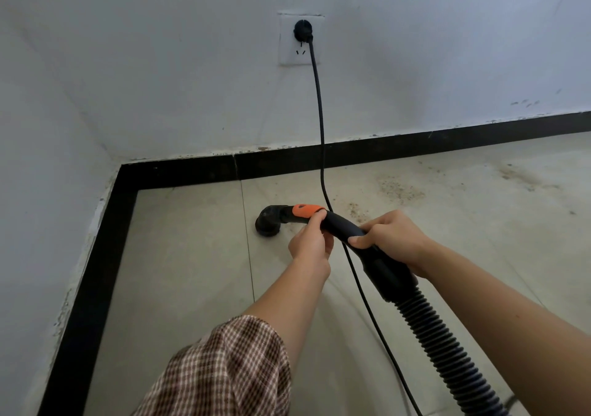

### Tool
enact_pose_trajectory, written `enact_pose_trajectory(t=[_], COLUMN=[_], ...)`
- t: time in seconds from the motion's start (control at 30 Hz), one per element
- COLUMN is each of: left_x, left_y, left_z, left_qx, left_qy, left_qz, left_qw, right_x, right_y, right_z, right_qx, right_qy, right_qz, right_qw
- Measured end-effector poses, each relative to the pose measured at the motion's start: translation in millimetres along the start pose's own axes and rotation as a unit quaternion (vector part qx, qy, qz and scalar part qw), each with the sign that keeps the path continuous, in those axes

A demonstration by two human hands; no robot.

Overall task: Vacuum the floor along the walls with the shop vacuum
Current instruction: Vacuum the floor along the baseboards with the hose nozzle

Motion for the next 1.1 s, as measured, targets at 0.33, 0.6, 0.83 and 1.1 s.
enact_pose_trajectory(t=[0.33,0.6,0.83,1.1], left_x=[5,9,11,4], left_y=[-21,-41,-54,-64], left_z=[27,43,63,83], left_qx=[0.012,0.016,0.033,0.044], left_qy=[-0.028,-0.019,-0.014,0.001], left_qz=[-0.013,-0.013,-0.001,0.027], left_qw=[0.999,1.0,0.999,0.999], right_x=[23,37,50,68], right_y=[-13,-24,-36,-39], right_z=[-11,-18,-29,-43], right_qx=[-0.004,-0.006,-0.017,-0.046], right_qy=[-0.036,-0.076,-0.1,-0.129], right_qz=[0.012,0.02,0.047,0.054], right_qw=[0.999,0.997,0.994,0.989])
Point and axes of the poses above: each hand's wrist, its own y-axis towards the middle knuckle, its own x-axis out of the back of the hand, z = x × y, the point moved 7 cm from there along y, towards the middle knuckle, and after that the axes turned 12 degrees about -z, right-handed, at the moved point
